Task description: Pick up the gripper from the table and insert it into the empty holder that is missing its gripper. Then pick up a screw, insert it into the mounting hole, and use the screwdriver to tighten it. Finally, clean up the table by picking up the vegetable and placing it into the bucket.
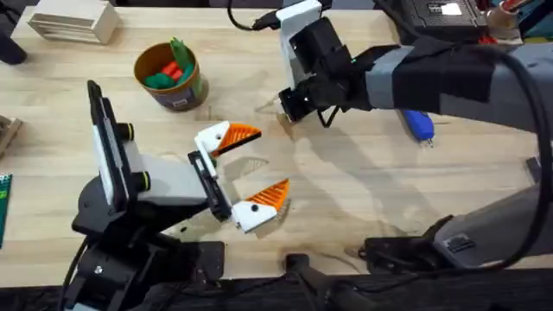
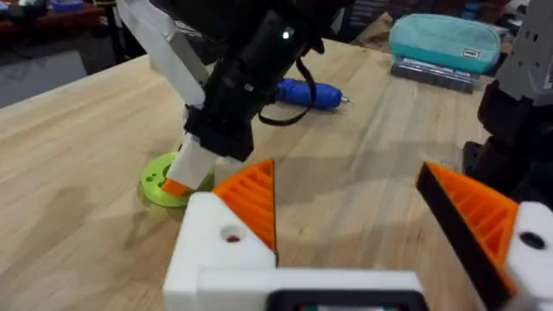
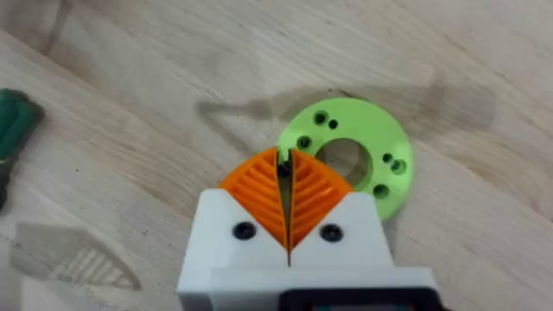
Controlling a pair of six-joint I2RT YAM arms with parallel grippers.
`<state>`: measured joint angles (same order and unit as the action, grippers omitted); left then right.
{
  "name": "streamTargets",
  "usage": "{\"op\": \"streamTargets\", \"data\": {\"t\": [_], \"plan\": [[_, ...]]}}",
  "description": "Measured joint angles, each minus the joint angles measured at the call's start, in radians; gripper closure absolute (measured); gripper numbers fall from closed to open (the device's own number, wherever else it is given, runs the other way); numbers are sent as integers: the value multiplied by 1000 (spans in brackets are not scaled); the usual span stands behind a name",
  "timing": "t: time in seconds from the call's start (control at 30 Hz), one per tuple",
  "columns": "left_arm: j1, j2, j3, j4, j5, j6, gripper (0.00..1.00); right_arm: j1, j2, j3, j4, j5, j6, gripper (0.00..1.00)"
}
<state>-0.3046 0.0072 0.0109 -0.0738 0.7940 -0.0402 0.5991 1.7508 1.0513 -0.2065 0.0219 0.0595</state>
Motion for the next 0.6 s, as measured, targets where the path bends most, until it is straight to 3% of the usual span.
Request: {"op": "streamTargets", "data": {"t": [0.23, 0.6], "plan": [[0, 0, 0, 0, 0, 0, 14, 0, -69, 41, -130, 0, 0, 993], [0, 0, 0, 0, 0, 0, 14, 11, -315, 101, -255, 0, 0, 993]]}}
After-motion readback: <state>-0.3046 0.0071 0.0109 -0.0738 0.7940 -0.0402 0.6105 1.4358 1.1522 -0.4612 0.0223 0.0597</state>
